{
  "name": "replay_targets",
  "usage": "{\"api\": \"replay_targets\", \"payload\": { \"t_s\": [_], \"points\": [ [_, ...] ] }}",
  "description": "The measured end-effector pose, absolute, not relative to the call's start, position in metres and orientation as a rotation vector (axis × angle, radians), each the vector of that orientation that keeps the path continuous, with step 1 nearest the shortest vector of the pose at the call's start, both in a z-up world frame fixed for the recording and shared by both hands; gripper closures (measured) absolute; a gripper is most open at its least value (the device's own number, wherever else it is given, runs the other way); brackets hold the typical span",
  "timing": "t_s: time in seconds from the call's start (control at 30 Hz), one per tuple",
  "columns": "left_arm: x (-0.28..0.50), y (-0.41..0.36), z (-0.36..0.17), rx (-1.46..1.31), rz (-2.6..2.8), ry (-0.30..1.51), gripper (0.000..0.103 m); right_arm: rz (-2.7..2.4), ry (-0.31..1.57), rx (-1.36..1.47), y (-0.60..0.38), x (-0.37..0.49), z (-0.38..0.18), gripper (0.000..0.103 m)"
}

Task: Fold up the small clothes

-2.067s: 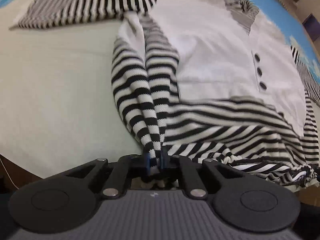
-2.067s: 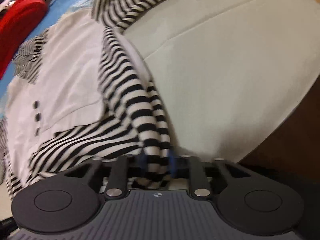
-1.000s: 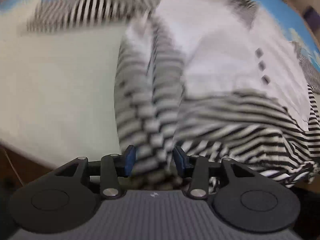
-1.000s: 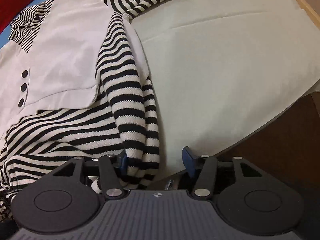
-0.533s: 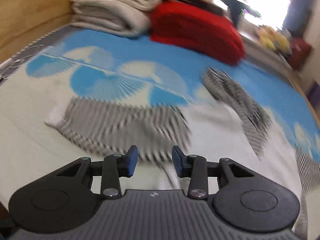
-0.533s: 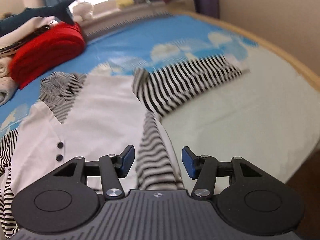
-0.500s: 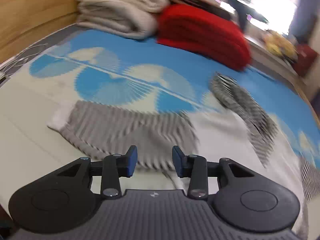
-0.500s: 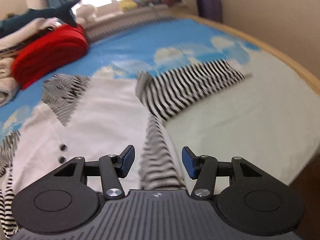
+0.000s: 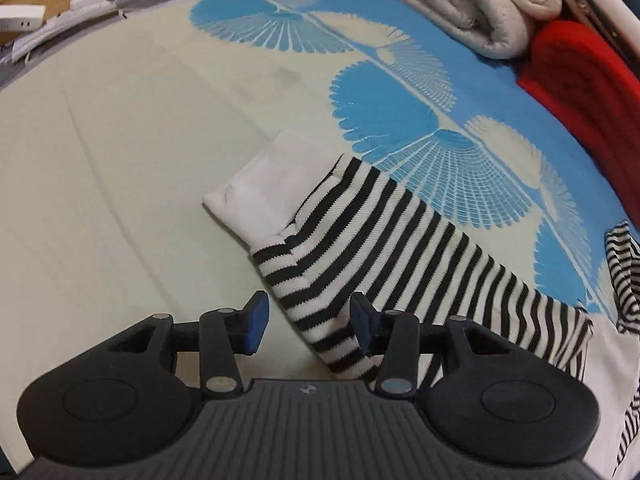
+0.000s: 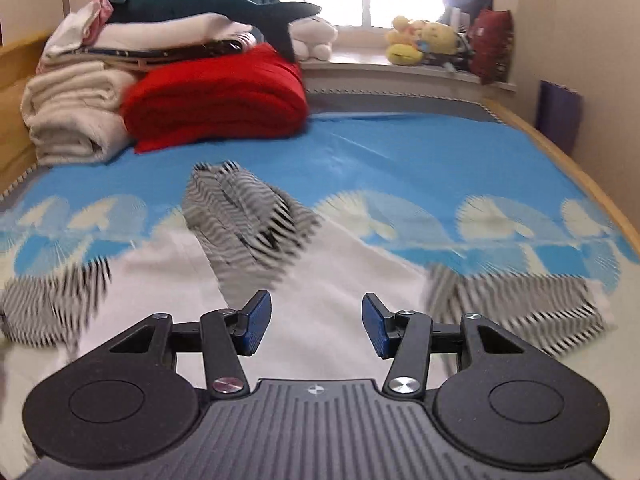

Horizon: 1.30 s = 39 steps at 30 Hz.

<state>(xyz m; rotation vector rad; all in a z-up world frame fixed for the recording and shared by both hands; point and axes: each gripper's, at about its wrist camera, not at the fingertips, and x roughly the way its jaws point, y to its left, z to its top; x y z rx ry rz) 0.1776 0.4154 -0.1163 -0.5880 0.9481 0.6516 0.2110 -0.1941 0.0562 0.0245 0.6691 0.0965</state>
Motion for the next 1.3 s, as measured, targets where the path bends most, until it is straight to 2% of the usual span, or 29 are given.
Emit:
{"api": "replay_targets", "payload": {
  "t_s": [0.17, 0.33, 0.37, 0.4, 0.43, 0.53, 0.63, 0.8, 0.87, 0.9, 0.97, 1.0, 1.07, 1.17, 1.3],
  "points": [
    [0.183, 0.416, -0.12, -0.593, 0.669, 0.969, 0.052, 0.16, 0.66, 0.058, -0.168, 0.253, 0.035, 0.05],
    [0.189, 0.406, -0.124, -0.519, 0.689, 1.01, 0.052, 0.117, 0.846, 0.109, -0.163, 0.275, 0.001, 0.05],
    [0.193, 0.403, -0.125, -0.493, 0.691, 1.015, 0.057, 0.128, 0.834, 0.122, -0.164, 0.277, 0.004, 0.05],
    [0.196, 0.398, -0.124, -0.466, 0.686, 1.016, 0.09, 0.133, 0.815, 0.121, -0.165, 0.276, 0.006, 0.05],
    [0.2, 0.393, -0.121, -0.445, 0.685, 1.013, 0.099, 0.131, 0.788, 0.107, -0.166, 0.277, 0.01, 0.05],
    [0.208, 0.373, -0.096, -0.419, 0.715, 0.95, 0.099, 0.092, 0.753, 0.068, -0.175, 0.279, 0.013, 0.05],
    [0.222, 0.335, -0.051, -0.419, 0.61, 0.837, 0.099, 0.082, 0.794, 0.113, -0.191, 0.28, 0.005, 0.05],
    [0.243, 0.216, 0.012, -0.428, 0.157, 0.727, 0.099, 0.041, 0.816, 0.123, -0.213, 0.276, -0.009, 0.05],
    [0.247, 0.159, 0.021, -0.422, -0.074, 0.742, 0.099, 0.03, 0.832, 0.166, -0.222, 0.276, -0.014, 0.056],
    [0.249, 0.124, 0.021, -0.406, -0.228, 0.791, 0.094, 0.025, 0.843, 0.198, -0.227, 0.277, -0.016, 0.059],
    [0.252, 0.078, 0.014, -0.351, -0.488, 0.913, 0.074, 0.011, 0.867, 0.257, -0.236, 0.281, -0.022, 0.062],
    [0.25, 0.063, 0.013, -0.293, -0.527, 0.93, 0.073, 0.0, 0.878, 0.279, -0.241, 0.283, -0.025, 0.062],
    [0.252, 0.059, 0.011, -0.232, -0.443, 0.922, 0.068, -0.021, 0.899, 0.31, -0.247, 0.288, -0.032, 0.062],
    [0.271, 0.09, -0.004, -0.306, -0.275, 0.954, 0.068, -0.035, 0.937, 0.384, -0.253, 0.294, -0.044, 0.062],
    [0.289, 0.113, -0.027, -0.181, -0.007, 1.03, 0.068, -0.086, 0.989, 0.487, -0.264, 0.302, -0.061, 0.062]
  ]
}}
